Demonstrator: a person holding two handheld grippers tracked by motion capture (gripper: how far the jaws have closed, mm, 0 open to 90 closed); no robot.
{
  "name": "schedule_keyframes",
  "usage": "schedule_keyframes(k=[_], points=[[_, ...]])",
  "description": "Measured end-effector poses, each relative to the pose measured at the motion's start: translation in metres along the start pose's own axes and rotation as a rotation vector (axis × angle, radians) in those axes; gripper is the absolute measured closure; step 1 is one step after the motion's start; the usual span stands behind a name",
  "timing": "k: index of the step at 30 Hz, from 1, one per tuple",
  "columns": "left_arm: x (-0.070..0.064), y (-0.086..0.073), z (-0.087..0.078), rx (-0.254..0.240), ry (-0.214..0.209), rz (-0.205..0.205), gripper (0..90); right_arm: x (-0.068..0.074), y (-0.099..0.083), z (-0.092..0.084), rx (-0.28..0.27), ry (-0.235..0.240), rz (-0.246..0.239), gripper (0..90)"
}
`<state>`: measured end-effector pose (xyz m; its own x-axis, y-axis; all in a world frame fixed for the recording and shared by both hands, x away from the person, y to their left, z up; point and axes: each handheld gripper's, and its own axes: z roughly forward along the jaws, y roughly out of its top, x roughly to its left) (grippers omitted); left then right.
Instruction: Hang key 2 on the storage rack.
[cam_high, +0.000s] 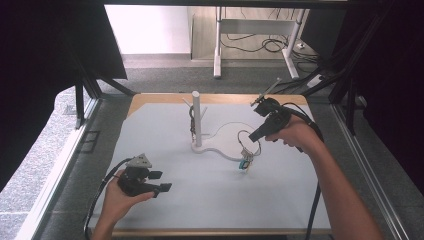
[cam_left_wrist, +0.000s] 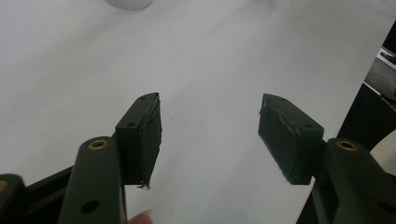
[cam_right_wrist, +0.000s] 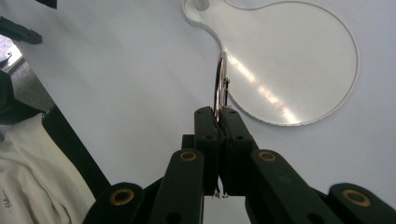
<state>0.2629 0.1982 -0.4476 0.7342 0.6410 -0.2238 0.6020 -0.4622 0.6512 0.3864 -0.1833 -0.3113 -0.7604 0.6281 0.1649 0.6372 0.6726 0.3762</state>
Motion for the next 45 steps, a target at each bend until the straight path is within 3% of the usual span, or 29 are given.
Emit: schedule_keyframes(k=[12,26,45], points=[[0.0,0.0,-0.001,-0.003,0.003,0.0,39.9,0.003,0.022,-0.003,-0.006,0.006,-0.007,87.1],[-0.001,0.0,0.0,-0.001,0.0,0.001,39.8,-0.001,0.03,-0.002,-0.007,0.005,0.005,87.1],[-0.001,-0.001,-0.004,-0.013,-0.009,-0.003,39.6,-0.007,0.056,0.002,-0.038,0.003,0.02,87.1]])
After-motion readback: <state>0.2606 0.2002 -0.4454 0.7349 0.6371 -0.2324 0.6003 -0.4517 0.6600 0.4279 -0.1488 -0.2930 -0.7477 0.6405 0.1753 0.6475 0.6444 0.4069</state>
